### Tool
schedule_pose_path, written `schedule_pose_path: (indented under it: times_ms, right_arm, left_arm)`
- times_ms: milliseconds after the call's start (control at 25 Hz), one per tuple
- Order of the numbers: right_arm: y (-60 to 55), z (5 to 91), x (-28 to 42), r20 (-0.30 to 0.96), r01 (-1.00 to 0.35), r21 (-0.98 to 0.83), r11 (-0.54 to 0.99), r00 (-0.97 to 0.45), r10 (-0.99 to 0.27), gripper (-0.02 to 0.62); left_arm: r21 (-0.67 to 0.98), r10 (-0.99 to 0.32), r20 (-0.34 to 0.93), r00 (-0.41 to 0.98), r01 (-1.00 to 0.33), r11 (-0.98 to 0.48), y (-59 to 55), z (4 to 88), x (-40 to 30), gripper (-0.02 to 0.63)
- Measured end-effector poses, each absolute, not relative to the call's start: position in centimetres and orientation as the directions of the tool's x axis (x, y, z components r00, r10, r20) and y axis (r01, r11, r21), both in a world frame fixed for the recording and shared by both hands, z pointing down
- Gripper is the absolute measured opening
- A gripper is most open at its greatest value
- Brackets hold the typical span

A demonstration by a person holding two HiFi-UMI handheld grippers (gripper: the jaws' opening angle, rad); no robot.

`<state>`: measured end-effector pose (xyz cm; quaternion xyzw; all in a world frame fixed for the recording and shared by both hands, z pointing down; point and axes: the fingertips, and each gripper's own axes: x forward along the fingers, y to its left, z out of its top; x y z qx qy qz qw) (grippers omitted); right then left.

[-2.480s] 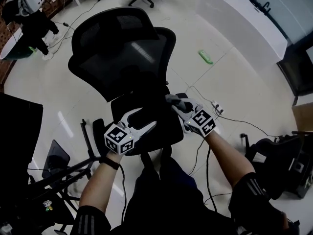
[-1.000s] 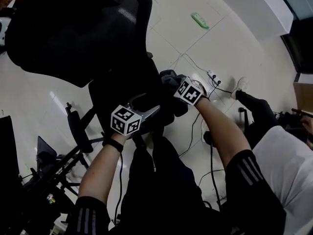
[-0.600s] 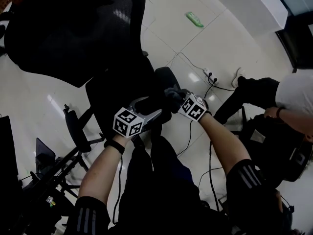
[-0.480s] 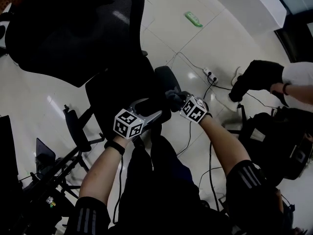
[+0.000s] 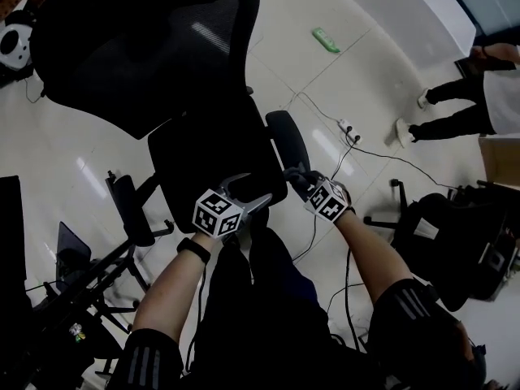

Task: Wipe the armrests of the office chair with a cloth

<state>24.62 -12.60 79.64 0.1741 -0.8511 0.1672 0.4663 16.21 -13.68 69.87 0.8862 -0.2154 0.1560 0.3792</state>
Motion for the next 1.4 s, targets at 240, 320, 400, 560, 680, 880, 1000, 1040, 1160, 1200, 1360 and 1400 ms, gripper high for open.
schedule_pose_path:
  times_ms: [240,320,400,560,680,880,1000,1040,1160,1200,1360,1400]
  right_arm:
    - [-11.1,78.9,23.9,0.858,-0.468,-0.146,0.872,-0.498,-0.123,0.037]
    - [-11.2,78.1,23.1,0.849,-0.467,-0.14,0.873,-0.51,-0.137,0.037]
    - [-11.7,77.3,21.5,0.839,-0.451,-0.129,0.883,-0.525,-0.145,0.037]
    - [-13.6,75.3,16.9,0.806,-0.416,-0.108,0.903,-0.569,-0.165,0.037]
    - [-14.6,73.4,12.8,0.774,-0.367,-0.098,0.925,-0.612,-0.161,0.037]
    - [-15.1,72.1,4.0,0.741,-0.254,-0.102,0.962,-0.664,-0.097,0.037]
    - [-15.1,72.2,-1.0,0.734,-0.2,-0.111,0.974,-0.677,-0.055,0.037]
    - [-15.1,72.2,-2.6,0.733,-0.182,-0.111,0.977,-0.679,-0.043,0.037]
    - [-15.0,72.4,-7.4,0.733,-0.121,-0.103,0.987,-0.68,-0.007,0.037]
    - [-15.0,72.4,-9.0,0.733,-0.102,-0.101,0.99,-0.681,0.004,0.037]
    - [-14.9,72.2,-15.6,0.721,-0.049,-0.106,0.993,-0.691,0.043,0.037]
    - [-14.7,72.2,-17.1,0.719,-0.029,-0.105,0.994,-0.693,0.056,0.037]
  left_arm:
    - [0.603,-0.283,0.431,0.857,-0.506,-0.617,-12.7,69.2,14.6,0.324]
    - [0.599,-0.301,0.423,0.855,-0.513,-0.614,-12.8,68.7,13.6,0.324]
    - [0.594,-0.322,0.419,0.849,-0.525,-0.609,-12.9,68.3,12.3,0.324]
    - [0.583,-0.375,0.409,0.832,-0.554,-0.594,-13.2,67.3,9.2,0.324]
    - [0.575,-0.425,0.397,0.814,-0.581,-0.576,-13.3,66.4,6.7,0.324]
    - [0.56,-0.518,0.401,0.755,-0.65,-0.514,-13.1,65.9,-0.2,0.324]
    - [0.552,-0.567,0.412,0.713,-0.691,-0.467,-12.6,66.2,-4.7,0.324]
    - [0.55,-0.584,0.415,0.698,-0.703,-0.45,-12.4,66.2,-6.2,0.324]
    - [0.542,-0.635,0.416,0.65,-0.739,-0.401,-11.9,66.2,-10.7,0.324]
    - [0.538,-0.653,0.416,0.633,-0.75,-0.385,-11.8,66.1,-12.2,0.324]
    - [0.524,-0.715,0.422,0.558,-0.793,-0.31,-11.1,66.3,-18.5,0.324]
    - [0.521,-0.726,0.425,0.54,-0.802,-0.292,-11.0,66.4,-19.9,0.324]
